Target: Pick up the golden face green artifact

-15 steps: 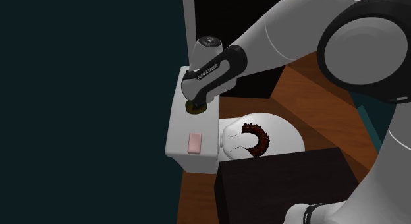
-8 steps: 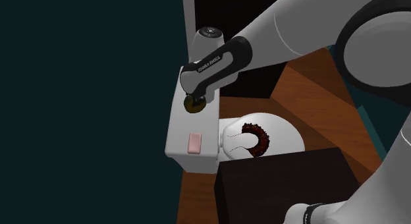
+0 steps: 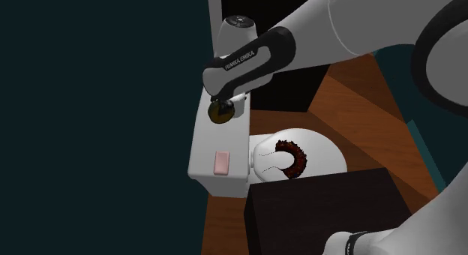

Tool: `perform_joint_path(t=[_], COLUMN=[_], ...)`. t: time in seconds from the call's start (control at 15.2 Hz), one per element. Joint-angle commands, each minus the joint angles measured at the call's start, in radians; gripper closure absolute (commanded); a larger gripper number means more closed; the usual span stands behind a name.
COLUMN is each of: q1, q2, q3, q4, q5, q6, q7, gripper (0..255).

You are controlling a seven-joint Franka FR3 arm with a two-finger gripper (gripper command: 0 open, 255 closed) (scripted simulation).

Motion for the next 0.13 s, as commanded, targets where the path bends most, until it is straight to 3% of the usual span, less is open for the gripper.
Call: perform_joint_path(t=[0.0,0.07], q1=[-0.003,-0.003], q2=[-0.014,-0.014], q3=[0.005,0.004], q4=[0.002,0.002], q5=[0.006,0.006], q6=[-0.015,-0.015], q7=[-0.001,-0.001], gripper=[255,255])
